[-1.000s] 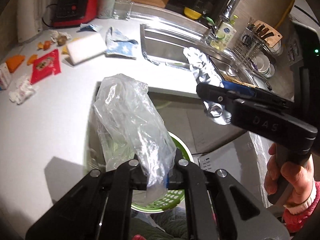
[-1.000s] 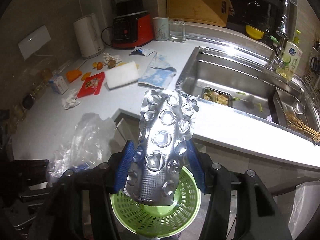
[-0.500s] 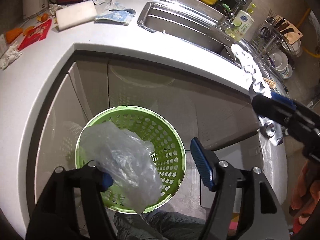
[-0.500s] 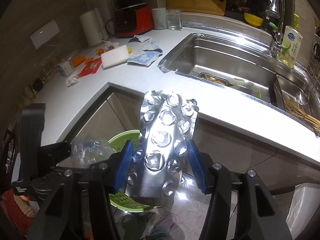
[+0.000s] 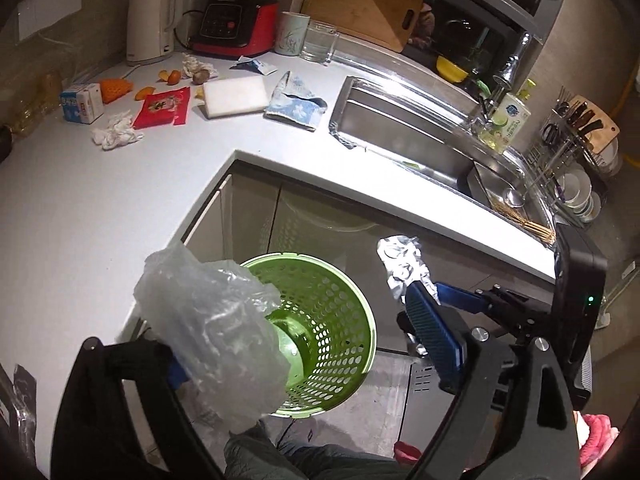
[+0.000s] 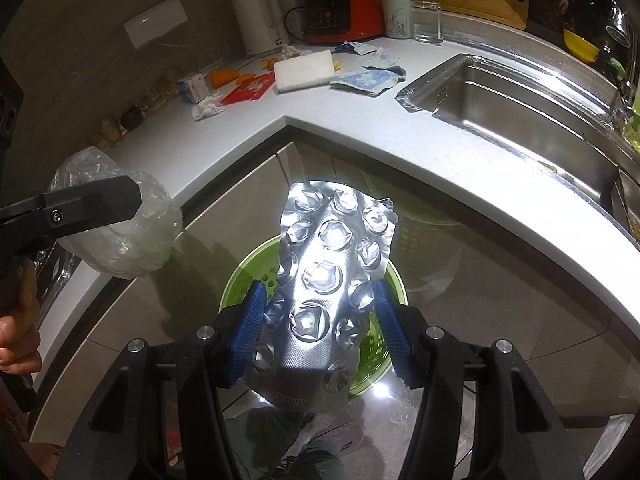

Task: Collect trash
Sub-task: 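Carry the bag and blister pack over the green basket and release both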

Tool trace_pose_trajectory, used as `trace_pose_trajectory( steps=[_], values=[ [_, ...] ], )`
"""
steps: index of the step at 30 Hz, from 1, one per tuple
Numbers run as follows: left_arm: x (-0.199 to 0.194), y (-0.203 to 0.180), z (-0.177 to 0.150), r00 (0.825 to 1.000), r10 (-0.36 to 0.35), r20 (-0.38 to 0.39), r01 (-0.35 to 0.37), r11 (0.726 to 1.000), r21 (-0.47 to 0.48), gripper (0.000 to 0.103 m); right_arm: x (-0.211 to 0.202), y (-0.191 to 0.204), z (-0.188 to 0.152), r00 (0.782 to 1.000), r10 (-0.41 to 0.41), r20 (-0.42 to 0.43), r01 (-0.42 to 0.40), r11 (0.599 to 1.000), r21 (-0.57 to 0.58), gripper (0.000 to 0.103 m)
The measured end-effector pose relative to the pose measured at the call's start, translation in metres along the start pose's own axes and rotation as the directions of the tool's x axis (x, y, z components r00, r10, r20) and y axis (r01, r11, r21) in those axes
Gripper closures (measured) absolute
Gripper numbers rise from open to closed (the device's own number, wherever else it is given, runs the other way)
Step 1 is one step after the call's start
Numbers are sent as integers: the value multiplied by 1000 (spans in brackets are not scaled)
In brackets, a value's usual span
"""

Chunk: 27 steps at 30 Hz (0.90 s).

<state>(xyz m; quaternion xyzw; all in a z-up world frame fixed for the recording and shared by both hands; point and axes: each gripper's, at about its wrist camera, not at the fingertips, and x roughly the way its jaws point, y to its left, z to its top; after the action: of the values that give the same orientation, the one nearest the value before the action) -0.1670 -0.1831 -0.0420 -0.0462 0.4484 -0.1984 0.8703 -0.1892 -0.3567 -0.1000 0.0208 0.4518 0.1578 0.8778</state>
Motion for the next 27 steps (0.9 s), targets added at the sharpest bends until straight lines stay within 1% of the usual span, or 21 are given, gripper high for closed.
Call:
trace_pose_trajectory(
  steps=[4,7,9,11,14,16,19,21,22,23,24,26,27],
  values=[
    [12,-21,1,997,-77,-21,78,996,36,17,-2,-6,-5,1000,-11,-1,11,1000,1,47],
    [26,-30,2,989,-129,-68,132,990,44,17,-1,-15,-11,1000,-28,-9,28,1000,14,47],
    [37,-30,1,984,-140,-108,145,989,42,16,-1,-22,-16,999,-40,-15,40,999,29,47],
    [46,-29,1,981,-135,-138,141,989,38,16,2,-29,-21,999,-42,-24,43,998,50,47],
    [49,-27,3,981,-124,-150,130,991,36,17,6,-37,-26,999,-39,-37,41,996,74,47],
    [44,-24,6,984,-106,-143,112,993,39,16,8,-38,-28,999,-28,-42,31,996,79,47],
    [28,-20,13,992,-65,-112,71,996,49,16,11,-35,-25,999,-4,-40,7,997,72,46],
    [11,-15,19,997,-31,-77,35,998,49,13,16,-30,-22,999,19,-42,-17,998,56,43],
    [3,-12,22,998,-15,-56,18,999,47,13,20,-26,-20,998,33,-54,-30,999,43,39],
    [-5,-9,24,999,2,-39,0,999,43,12,25,-22,-18,997,41,-71,-39,999,28,21],
    [-12,-5,25,999,22,-25,-21,999,37,12,28,-18,-16,996,36,-76,-35,999,12,10],
    [-26,4,29,998,60,6,-61,998,18,11,28,-14,-12,998,18,-59,-19,1000,-7,9],
    [-32,9,30,997,78,20,-78,997,5,11,28,-13,-9,998,24,-58,-25,1000,-9,9]
  ],
)
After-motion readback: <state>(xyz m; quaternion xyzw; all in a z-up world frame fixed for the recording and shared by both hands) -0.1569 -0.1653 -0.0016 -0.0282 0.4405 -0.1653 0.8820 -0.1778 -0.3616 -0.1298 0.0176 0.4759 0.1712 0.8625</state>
